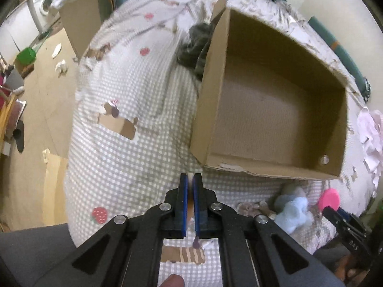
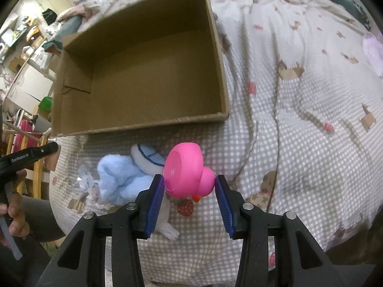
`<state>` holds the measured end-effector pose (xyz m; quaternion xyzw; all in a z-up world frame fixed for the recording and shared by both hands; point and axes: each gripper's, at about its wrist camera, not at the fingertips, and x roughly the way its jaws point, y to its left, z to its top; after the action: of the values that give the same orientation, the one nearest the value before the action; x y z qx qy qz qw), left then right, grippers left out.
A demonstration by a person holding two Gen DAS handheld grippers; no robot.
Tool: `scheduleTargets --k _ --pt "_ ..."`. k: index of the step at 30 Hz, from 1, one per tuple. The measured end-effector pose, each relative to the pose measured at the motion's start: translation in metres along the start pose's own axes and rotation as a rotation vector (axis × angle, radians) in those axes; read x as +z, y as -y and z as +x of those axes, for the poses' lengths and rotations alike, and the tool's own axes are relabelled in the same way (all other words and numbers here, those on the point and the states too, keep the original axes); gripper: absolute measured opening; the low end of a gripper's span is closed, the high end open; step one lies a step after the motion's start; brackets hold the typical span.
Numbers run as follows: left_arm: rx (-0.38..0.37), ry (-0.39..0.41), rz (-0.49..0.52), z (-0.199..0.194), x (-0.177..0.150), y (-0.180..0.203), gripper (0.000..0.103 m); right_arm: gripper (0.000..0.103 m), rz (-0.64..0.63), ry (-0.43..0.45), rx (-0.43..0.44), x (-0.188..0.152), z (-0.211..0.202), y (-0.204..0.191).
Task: Organize soft objects
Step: 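Carry the pink duck into the box with the right gripper while the left drops the tan cylinder in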
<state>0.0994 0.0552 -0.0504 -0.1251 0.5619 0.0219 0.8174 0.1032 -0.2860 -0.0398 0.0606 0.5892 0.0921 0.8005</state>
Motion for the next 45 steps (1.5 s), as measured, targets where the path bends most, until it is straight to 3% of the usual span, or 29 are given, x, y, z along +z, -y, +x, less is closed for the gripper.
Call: scheduleTargets --k 9,18,29,39,45 --pt "-0.065 0.08 0.023 -0.071 0.017 0.042 0.004 0.046 -0.101 0.146 0.075 0.019 -0.062 -0.02" --pt "-0.093 0.112 0.1 -0.085 0.054 0.087 0.004 0.046 -0.149 0.217 0.11 0.064 -0.079 -0.046" --pt "-0.083 0.082 0.16 -0.03 0.079 0.114 0.004 0.046 -0.094 0.167 0.132 0.087 -0.022 -0.038" --pt "-0.038 0.039 0.168 0.026 0.069 0.114 0.004 0.046 -0.082 0.082 0.088 0.082 0.024 -0.032" --pt "0.004 0.06 0.215 0.034 0.062 0.117 0.005 0.046 -0.07 0.039 0.088 0.082 0.037 -0.034"
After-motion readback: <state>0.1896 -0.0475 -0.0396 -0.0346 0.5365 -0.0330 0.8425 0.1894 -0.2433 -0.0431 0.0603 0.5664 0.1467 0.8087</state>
